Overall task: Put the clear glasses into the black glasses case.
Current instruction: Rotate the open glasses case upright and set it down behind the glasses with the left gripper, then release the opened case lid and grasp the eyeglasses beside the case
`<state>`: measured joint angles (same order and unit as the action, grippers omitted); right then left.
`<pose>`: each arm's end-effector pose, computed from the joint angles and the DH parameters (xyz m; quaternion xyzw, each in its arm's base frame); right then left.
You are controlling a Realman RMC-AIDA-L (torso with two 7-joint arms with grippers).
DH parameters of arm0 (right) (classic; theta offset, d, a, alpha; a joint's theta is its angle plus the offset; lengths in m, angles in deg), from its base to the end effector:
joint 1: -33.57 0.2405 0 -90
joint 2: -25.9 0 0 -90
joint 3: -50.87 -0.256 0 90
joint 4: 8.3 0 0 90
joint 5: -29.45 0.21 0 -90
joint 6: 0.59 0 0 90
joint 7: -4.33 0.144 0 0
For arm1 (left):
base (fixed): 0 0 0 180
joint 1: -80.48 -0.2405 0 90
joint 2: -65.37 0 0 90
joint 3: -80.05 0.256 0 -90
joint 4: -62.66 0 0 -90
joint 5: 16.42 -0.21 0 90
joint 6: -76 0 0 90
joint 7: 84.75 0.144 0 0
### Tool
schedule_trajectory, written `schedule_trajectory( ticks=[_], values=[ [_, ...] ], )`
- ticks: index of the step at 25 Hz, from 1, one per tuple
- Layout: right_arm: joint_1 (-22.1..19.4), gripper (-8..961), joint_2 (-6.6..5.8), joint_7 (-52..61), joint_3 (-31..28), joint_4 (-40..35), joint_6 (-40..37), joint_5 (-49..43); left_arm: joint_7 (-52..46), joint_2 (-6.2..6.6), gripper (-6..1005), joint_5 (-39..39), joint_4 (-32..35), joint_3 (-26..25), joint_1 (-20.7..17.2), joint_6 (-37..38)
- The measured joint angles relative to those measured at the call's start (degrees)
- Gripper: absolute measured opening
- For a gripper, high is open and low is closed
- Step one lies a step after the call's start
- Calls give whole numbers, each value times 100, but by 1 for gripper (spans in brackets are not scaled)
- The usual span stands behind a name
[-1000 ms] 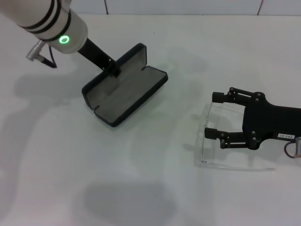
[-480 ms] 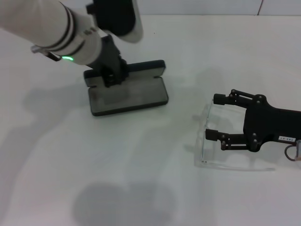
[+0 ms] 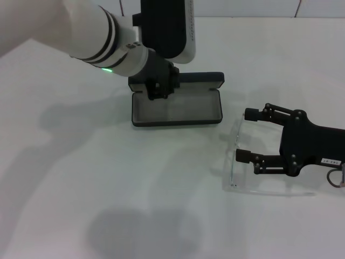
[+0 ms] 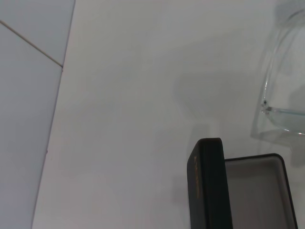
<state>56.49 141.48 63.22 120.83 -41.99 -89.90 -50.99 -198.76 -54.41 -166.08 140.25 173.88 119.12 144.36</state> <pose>0.2445 0.2963 -0.0182 -0.9345 0.0663 0.3300 0.1159 -0.1144 0.3822 -0.0428 -0.9534 0.1187 0.1837 0.2080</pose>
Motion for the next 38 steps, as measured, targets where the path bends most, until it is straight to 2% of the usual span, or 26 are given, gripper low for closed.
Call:
schedule_trajectory(
  ticks=[13,18,25,26,29,31,33,36,38],
  values=[
    [17,869,-1,-1,0,19,-33,55,-106,-10,308,3,-205,-78,48,-137],
    [10,869,0,-1,0,20,-34,55,-295,-9,320,-20,-209,-93,-21,-419],
    [0,869,-2,-1,0,20,-26,55,-298,-8,337,216,-50,-131,-165,-430],
    [-2,869,-4,-1,-1,20,-27,55,-280,-7,377,355,23,-202,-219,-429],
    [-24,869,-6,-1,-2,20,-26,55,-71,6,496,1125,303,-648,-468,-399],
    [-37,869,-6,-1,-13,20,-25,54,309,22,576,2021,430,-1064,-670,-297],
    [-48,868,-7,0,-48,20,-26,54,1031,28,579,3332,456,-1672,-996,-65],
    [-58,868,-11,6,-92,25,-28,54,1749,21,584,4697,273,-2231,-1399,294],
    [-61,868,-15,23,-165,26,-30,54,2424,25,588,5936,-164,-2676,-1750,845]
  ],
)
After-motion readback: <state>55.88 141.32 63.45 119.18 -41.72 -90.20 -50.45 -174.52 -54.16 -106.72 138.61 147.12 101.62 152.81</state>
